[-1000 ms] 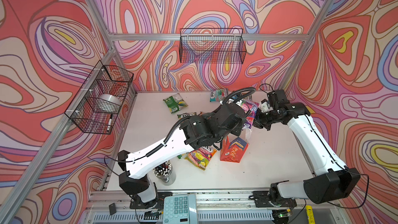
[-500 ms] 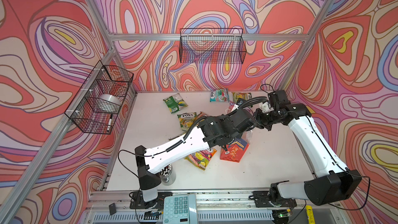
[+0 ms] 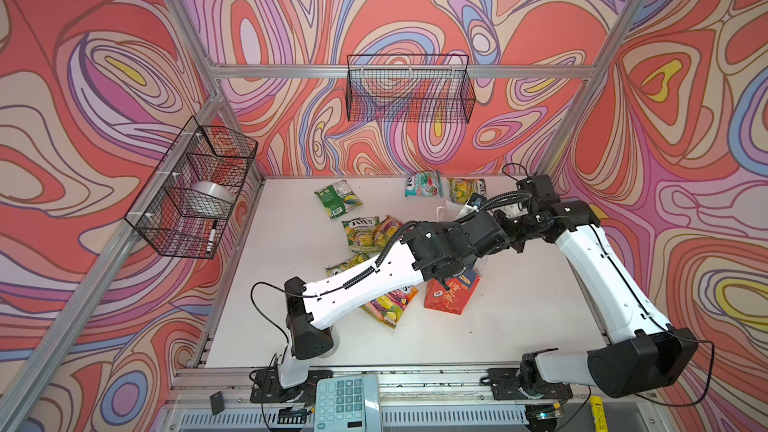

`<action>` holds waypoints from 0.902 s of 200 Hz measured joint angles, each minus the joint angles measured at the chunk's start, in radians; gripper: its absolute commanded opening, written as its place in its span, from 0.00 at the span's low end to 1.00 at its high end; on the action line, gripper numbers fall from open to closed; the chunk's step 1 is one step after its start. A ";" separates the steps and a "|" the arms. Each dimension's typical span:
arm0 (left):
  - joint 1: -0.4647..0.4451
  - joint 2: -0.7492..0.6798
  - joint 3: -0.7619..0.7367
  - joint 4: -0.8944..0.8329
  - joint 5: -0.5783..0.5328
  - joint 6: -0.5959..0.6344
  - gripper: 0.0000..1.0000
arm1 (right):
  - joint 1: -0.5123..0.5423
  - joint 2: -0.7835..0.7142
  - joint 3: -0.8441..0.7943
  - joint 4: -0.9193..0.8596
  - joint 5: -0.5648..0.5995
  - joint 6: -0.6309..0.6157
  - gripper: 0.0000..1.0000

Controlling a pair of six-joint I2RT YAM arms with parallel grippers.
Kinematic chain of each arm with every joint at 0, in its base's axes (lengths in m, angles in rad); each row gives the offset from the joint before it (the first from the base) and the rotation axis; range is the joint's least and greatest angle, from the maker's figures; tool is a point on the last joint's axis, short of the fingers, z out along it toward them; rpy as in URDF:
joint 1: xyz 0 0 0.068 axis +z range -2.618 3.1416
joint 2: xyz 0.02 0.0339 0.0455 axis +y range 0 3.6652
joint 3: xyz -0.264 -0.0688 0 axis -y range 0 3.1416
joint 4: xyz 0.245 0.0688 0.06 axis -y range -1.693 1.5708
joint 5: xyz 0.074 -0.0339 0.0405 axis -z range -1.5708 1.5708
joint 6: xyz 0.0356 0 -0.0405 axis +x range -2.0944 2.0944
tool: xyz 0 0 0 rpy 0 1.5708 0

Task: Place the snacks into the paper bag
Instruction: 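Carry the purple packet over the bag and release it inside, then withdraw the left gripper from the bag while the right holds the bag rim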

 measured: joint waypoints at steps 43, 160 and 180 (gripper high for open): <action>-0.003 0.005 0.061 -0.001 0.028 0.005 0.47 | 0.000 -0.003 -0.002 0.002 0.005 0.000 0.00; -0.003 -0.338 -0.163 0.058 0.138 0.013 0.82 | 0.000 -0.007 0.122 -0.037 0.083 -0.014 0.63; 0.004 -0.426 -0.264 0.071 0.121 0.002 0.83 | 0.000 -0.007 0.204 -0.074 0.117 -0.031 0.66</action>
